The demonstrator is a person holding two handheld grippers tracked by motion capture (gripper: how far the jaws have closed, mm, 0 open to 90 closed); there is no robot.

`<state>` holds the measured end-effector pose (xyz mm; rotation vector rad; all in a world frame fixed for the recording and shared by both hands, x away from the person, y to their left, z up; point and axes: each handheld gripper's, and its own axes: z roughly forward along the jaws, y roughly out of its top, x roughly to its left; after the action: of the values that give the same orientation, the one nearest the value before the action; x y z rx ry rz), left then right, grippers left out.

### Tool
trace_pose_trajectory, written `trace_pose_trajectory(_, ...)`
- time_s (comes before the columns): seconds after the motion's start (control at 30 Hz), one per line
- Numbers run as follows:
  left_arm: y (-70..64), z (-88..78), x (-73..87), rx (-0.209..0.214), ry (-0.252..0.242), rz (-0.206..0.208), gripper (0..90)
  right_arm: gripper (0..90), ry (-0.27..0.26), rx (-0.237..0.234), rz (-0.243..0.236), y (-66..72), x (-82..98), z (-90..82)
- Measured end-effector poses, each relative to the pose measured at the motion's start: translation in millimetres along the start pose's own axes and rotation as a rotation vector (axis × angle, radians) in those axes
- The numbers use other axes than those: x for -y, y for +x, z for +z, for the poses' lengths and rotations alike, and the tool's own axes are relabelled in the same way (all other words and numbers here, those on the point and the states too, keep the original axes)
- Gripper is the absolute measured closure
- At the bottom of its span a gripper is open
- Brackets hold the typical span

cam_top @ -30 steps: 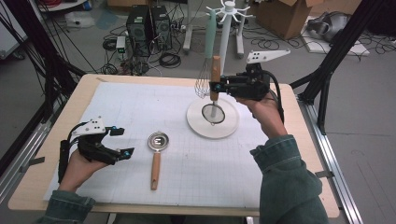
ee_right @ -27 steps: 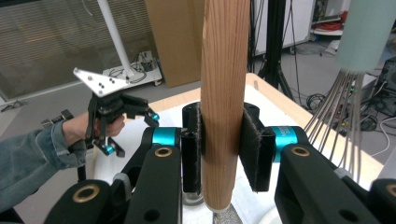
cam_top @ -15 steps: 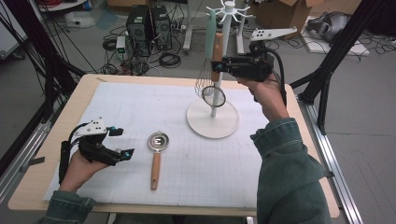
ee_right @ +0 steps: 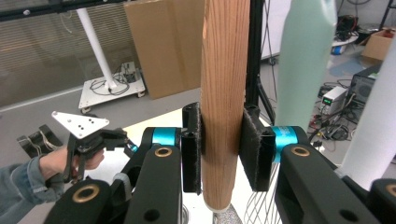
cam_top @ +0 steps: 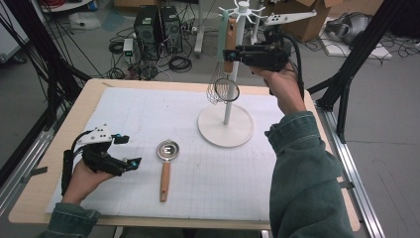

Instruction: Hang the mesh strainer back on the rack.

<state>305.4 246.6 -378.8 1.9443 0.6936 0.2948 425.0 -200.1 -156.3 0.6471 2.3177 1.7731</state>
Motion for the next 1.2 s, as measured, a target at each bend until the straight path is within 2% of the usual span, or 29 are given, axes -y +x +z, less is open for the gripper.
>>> trace_pose_trajectory(0.33,0.3,-2.9,-0.4,-0.002,-0.009,-0.001,4.1,72.1,0.003,0.044,0.035,-10.3,1.6,0.5)
trace_pose_trajectory(0.77,0.9,-5.0,-0.1,-0.002,-0.009,-0.002,4.1,71.0,0.006,0.097,0.041,-13.3,5.5,2.6)
trace_pose_trajectory(1.2,1.2,-7.7,-1.4,0.001,-0.017,-0.001,4.1,64.2,-0.009,0.131,0.032,-9.3,10.2,-13.2)
